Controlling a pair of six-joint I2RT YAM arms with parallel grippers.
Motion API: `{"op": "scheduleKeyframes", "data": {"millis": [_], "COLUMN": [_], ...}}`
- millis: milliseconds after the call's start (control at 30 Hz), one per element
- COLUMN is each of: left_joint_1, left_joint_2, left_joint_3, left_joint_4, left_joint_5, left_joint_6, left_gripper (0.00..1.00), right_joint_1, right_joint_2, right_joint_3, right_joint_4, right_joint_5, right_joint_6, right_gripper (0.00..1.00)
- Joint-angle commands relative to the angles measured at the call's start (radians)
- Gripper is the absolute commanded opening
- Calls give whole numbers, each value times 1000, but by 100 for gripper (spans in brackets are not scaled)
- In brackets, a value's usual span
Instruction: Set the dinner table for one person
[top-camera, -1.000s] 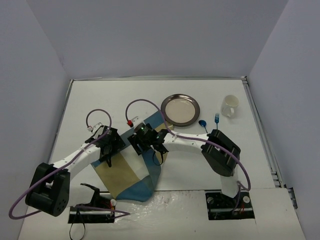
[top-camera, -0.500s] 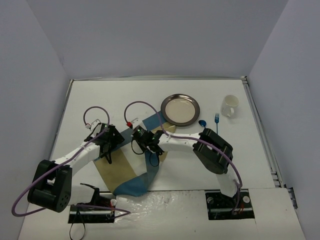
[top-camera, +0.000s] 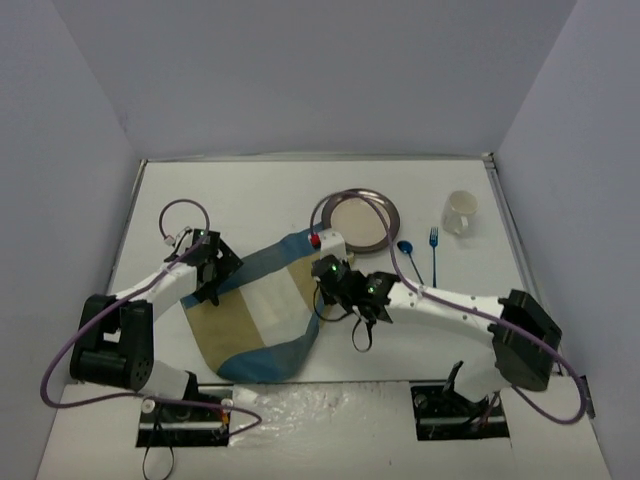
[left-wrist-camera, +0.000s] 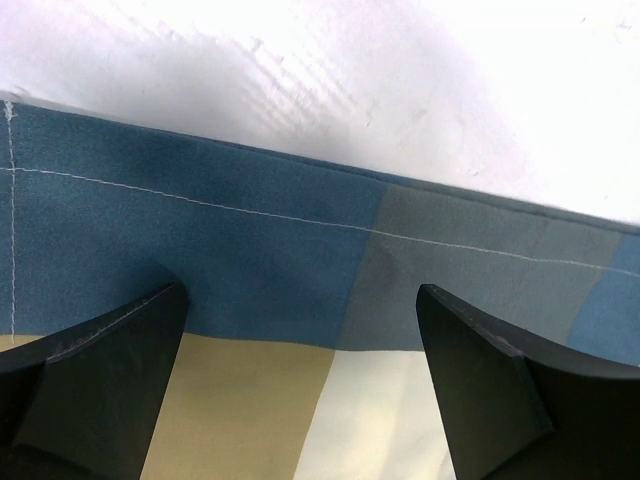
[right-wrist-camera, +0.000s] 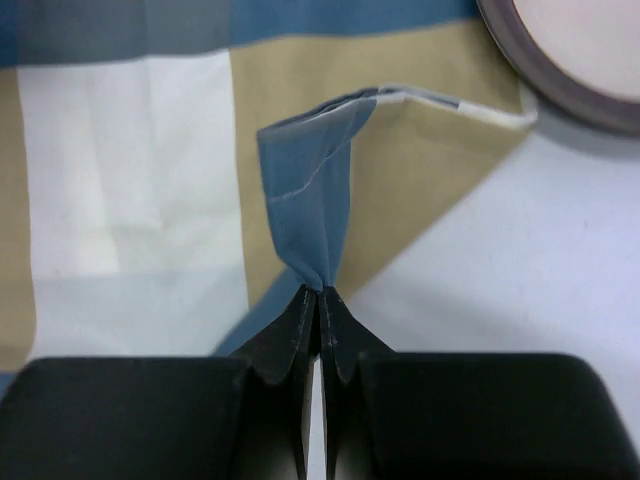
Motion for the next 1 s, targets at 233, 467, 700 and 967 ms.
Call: {"op": "scheduleKeyframes", "data": {"millis": [233,467,700,967], "left_joint_1": [113,210,213,203], "left_joint_2": [164,254,392,253], "left_joint_3": [181,309,508,659], "left_joint_4": [-88,-112,-74,-91], "left_joint_5": [56,35,66,66], "left_joint_6": [85,175,304,464], "left_gripper": [96,96,96,97], "right_joint_1": [-5,4,6,-45], "right_joint_2": [-312,-331,-348,-135], "right_joint_3": [-277,-262,-127,23], "right_joint_4": [-203,-266,-264,-152], "right_joint_5": [-97,-211,-179,-123], "right_joint_6": [230,210,123,-56], "right_gripper": [5,29,68,76]}}
